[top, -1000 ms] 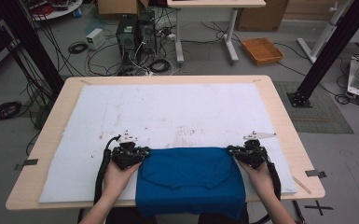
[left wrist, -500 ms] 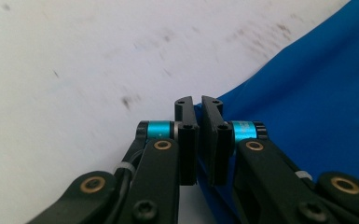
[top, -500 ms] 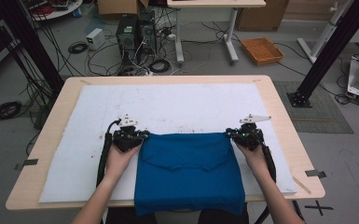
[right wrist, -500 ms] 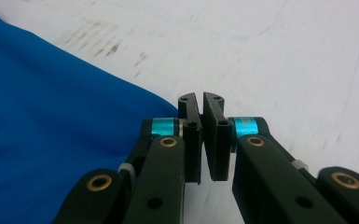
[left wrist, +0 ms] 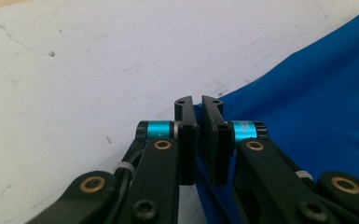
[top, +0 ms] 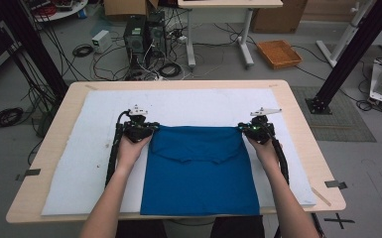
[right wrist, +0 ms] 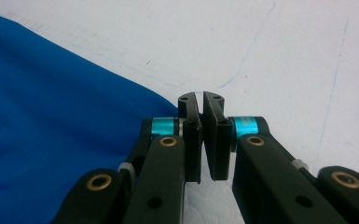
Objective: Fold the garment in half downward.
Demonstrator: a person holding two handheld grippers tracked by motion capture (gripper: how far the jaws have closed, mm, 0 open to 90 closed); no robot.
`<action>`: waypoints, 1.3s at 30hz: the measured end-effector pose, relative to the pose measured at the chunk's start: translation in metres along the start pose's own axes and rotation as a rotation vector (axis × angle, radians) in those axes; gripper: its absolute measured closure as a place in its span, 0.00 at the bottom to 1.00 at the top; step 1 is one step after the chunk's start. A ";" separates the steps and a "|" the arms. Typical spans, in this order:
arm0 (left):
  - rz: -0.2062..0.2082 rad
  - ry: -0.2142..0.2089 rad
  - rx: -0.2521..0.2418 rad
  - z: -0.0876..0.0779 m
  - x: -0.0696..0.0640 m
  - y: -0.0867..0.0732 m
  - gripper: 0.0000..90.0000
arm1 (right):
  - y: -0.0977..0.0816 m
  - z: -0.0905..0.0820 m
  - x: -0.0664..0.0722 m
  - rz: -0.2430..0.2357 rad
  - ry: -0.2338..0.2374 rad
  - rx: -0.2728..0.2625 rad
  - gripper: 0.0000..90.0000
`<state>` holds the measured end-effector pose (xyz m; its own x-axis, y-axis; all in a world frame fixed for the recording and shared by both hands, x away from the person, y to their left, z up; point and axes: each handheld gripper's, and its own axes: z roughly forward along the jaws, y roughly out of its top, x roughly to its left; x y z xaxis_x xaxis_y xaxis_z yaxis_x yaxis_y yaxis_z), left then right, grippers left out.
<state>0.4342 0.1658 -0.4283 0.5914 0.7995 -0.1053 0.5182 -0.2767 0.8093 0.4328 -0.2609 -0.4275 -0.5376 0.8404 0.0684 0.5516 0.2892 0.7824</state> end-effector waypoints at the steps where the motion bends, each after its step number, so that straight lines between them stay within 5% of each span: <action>1: 0.002 0.005 0.000 0.001 0.000 0.000 0.94 | 0.001 0.001 -0.001 -0.006 0.001 -0.004 0.96; 11: -0.011 0.025 0.014 0.003 0.003 -0.002 0.92 | 0.010 0.010 -0.001 -0.020 -0.004 0.007 0.96; 15: -0.028 0.055 0.005 -0.003 0.004 -0.001 0.74 | 0.009 0.009 0.001 -0.015 -0.027 0.005 0.84; 21: -0.088 0.002 -0.034 -0.026 0.004 -0.009 0.62 | 0.002 -0.013 0.003 0.034 -0.021 -0.043 0.73; 29: -0.175 -0.105 0.051 -0.043 -0.011 -0.031 0.58 | -0.017 -0.043 0.019 0.039 0.009 -0.071 0.70; 39: -0.226 -0.089 0.098 -0.036 -0.019 -0.038 0.61 | -0.038 -0.050 0.023 0.089 0.046 -0.072 0.68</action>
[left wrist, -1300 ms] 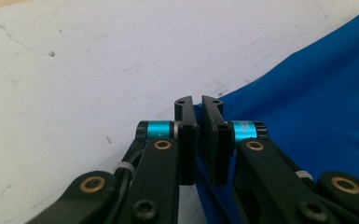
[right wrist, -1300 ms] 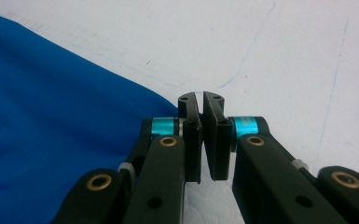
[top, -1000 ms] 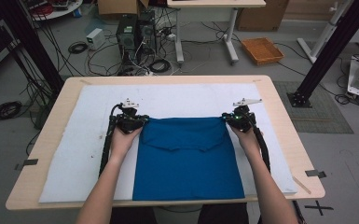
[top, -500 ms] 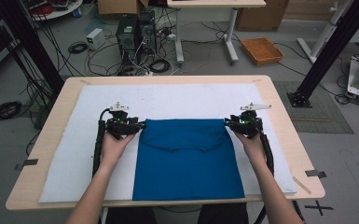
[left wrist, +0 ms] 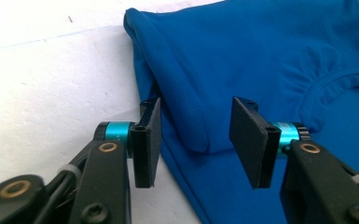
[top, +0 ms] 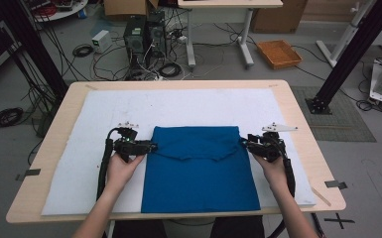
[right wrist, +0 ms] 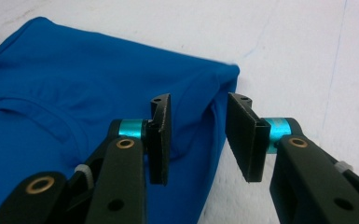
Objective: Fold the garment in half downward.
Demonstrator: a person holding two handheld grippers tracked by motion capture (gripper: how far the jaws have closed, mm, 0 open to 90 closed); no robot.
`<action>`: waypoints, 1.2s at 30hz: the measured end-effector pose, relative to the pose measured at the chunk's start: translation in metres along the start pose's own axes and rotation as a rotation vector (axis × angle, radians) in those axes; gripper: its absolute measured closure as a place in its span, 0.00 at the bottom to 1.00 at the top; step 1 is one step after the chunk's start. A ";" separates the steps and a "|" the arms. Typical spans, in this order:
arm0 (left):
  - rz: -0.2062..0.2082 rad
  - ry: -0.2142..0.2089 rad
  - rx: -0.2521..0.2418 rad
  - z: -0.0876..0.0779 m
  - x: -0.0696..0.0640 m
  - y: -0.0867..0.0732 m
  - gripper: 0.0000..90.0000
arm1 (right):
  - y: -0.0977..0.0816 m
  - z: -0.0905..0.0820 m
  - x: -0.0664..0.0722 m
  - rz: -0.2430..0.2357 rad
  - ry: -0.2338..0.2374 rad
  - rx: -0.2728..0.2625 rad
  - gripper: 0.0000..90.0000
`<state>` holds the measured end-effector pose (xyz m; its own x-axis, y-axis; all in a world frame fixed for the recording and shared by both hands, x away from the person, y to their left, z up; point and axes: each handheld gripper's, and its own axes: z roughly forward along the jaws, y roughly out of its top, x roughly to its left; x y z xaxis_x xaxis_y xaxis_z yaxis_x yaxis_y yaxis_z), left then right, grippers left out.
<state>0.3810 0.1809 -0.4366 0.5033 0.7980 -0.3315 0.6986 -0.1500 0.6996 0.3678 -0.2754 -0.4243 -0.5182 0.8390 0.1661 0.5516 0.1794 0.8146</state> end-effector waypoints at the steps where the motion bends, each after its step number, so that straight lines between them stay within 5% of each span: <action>1: 0.004 0.002 -0.001 0.001 -0.001 0.000 0.64 | -0.002 0.001 -0.001 0.007 0.002 0.008 0.68; 12: 0.031 0.043 0.015 0.006 -0.007 -0.001 0.91 | -0.012 0.014 0.003 0.102 0.042 0.085 0.67; 17: 0.030 0.045 0.012 0.006 -0.006 -0.001 0.97 | -0.011 0.023 0.013 0.074 0.020 0.123 0.67; 20: 0.032 0.047 0.013 0.006 -0.006 -0.001 0.97 | -0.012 0.029 0.014 0.054 0.012 0.144 0.79; 25: 0.040 0.037 -0.008 0.001 -0.008 0.000 0.97 | -0.010 0.024 0.015 0.016 0.013 0.104 1.00; 31: 0.045 0.029 -0.020 -0.003 -0.010 0.000 0.97 | -0.010 0.017 0.012 0.025 0.016 0.087 1.00; 33: 0.046 0.031 -0.023 -0.003 -0.011 0.001 0.97 | -0.011 0.018 0.009 0.042 0.015 0.090 0.87; 36: 0.048 0.029 -0.018 -0.001 -0.012 0.001 0.97 | -0.011 0.023 0.008 0.054 0.013 0.111 0.81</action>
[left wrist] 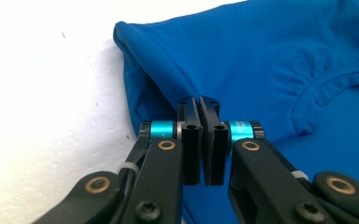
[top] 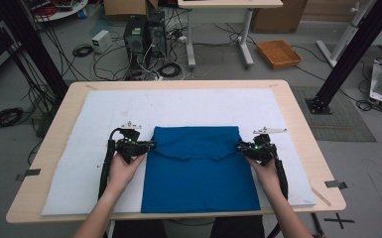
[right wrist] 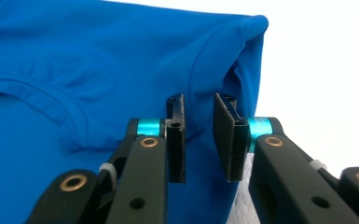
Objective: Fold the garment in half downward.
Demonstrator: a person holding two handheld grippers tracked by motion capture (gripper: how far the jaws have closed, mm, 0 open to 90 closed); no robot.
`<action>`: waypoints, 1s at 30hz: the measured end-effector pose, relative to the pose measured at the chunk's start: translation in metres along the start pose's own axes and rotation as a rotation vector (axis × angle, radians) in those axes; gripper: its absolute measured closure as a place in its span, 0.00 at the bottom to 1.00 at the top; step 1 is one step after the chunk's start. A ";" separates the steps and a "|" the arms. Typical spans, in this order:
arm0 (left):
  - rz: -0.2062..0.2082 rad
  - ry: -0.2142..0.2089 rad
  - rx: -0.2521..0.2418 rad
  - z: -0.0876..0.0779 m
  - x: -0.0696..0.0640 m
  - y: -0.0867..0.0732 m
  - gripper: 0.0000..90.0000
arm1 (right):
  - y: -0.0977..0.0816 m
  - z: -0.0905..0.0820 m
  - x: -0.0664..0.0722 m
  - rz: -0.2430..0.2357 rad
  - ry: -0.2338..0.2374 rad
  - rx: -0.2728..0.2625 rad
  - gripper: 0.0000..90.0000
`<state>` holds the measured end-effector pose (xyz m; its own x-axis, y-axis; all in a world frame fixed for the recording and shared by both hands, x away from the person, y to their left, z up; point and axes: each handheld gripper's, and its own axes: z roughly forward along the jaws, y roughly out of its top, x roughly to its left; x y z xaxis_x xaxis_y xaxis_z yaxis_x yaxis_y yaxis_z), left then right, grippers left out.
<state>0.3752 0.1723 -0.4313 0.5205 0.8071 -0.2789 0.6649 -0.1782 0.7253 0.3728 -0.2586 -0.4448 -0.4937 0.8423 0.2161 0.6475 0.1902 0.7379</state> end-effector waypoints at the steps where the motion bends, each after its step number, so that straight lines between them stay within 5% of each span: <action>1: -0.002 -0.002 0.001 0.000 0.000 0.000 0.97 | 0.000 0.002 0.001 -0.004 -0.007 0.004 0.80; 7: 0.003 -0.002 0.004 -0.001 0.000 0.000 0.97 | 0.002 0.008 0.003 -0.058 -0.035 0.012 0.96; 20: 0.006 -0.030 -0.035 -0.011 -0.006 0.002 0.97 | 0.007 -0.020 0.012 -0.106 -0.042 -0.047 0.97; 30: 0.008 -0.099 -0.046 -0.033 -0.017 -0.005 0.97 | -0.003 -0.041 0.019 -0.093 0.020 -0.058 0.97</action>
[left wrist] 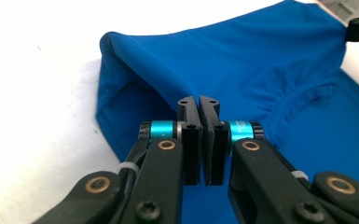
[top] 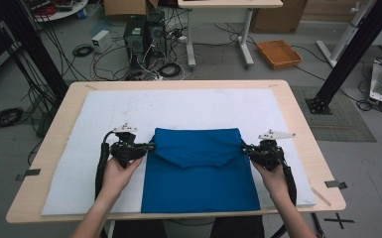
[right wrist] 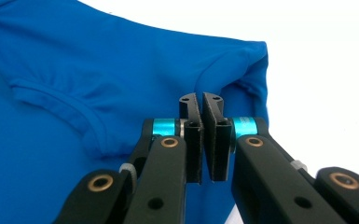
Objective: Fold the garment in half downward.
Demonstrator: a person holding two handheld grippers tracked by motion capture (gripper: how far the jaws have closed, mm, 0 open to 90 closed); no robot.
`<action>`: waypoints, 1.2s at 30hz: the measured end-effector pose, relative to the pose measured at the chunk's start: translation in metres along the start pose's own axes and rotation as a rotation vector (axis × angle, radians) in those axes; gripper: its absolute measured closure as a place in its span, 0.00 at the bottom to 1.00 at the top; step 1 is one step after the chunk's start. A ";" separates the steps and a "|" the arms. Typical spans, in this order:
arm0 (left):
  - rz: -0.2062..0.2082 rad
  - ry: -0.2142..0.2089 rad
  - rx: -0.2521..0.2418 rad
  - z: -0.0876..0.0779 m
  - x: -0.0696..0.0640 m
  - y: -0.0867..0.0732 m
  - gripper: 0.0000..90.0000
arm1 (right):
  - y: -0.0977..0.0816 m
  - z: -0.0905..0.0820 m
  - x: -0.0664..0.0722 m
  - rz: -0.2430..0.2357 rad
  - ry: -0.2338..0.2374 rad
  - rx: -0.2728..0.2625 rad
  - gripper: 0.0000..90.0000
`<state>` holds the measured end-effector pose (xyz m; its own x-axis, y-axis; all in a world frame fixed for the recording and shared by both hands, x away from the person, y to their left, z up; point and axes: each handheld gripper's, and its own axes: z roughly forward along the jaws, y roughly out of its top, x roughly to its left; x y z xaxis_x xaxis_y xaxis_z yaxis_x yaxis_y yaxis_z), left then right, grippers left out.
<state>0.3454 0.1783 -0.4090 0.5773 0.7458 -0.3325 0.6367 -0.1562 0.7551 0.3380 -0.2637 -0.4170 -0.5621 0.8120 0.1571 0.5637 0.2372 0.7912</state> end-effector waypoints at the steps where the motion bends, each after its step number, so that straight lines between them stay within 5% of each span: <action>1: -0.003 -0.010 -0.002 -0.003 -0.001 -0.002 0.97 | -0.002 -0.003 0.001 0.001 0.005 0.000 0.97; 9: -0.017 -0.061 0.003 -0.023 -0.014 -0.022 0.97 | -0.017 -0.028 0.010 -0.005 0.034 0.005 0.97; 22: 0.048 -0.082 0.042 -0.042 -0.045 -0.049 0.97 | -0.046 -0.059 0.034 -0.026 0.076 0.007 0.97; 36: 0.039 -0.137 0.082 -0.059 -0.057 -0.067 0.97 | -0.068 -0.086 0.052 -0.038 0.108 0.014 0.97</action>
<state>0.2395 0.1843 -0.4075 0.6633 0.6437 -0.3818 0.6488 -0.2402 0.7220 0.2186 -0.2833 -0.4120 -0.6447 0.7402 0.1909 0.5489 0.2745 0.7895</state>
